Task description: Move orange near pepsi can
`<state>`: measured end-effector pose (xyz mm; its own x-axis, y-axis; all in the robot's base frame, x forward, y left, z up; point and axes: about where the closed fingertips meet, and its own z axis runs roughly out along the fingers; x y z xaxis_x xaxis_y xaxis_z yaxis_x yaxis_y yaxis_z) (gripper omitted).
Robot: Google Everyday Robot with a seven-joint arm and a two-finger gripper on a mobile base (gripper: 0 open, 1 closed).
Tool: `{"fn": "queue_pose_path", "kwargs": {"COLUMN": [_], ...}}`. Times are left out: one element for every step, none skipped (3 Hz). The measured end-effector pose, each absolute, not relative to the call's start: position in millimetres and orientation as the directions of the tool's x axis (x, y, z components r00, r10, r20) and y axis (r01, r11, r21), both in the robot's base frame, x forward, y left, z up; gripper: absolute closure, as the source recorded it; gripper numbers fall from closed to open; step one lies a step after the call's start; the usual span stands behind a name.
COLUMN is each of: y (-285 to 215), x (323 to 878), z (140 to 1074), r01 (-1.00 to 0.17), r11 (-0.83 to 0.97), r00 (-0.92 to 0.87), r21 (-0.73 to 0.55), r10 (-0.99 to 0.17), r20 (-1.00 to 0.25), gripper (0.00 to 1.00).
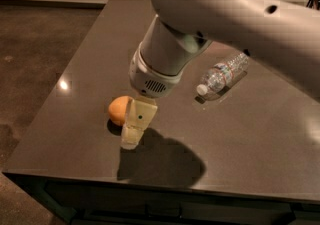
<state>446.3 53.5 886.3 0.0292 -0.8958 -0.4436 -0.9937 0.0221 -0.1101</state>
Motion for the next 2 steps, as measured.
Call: {"fn": "queue_pose_path", "kwargs": {"y": [75.4,92.4], "x": [447.8,450.0], "z": [872.6,859.8], "r01": [-0.994,-0.992], "r11": [0.001,-0.024], "r00": [0.047,0.074], "r21": [-0.107,-0.120], "r10": [-0.894,-0.898], "r20": [-0.447,-0.434], "gripper": [0.00,0.00]}}
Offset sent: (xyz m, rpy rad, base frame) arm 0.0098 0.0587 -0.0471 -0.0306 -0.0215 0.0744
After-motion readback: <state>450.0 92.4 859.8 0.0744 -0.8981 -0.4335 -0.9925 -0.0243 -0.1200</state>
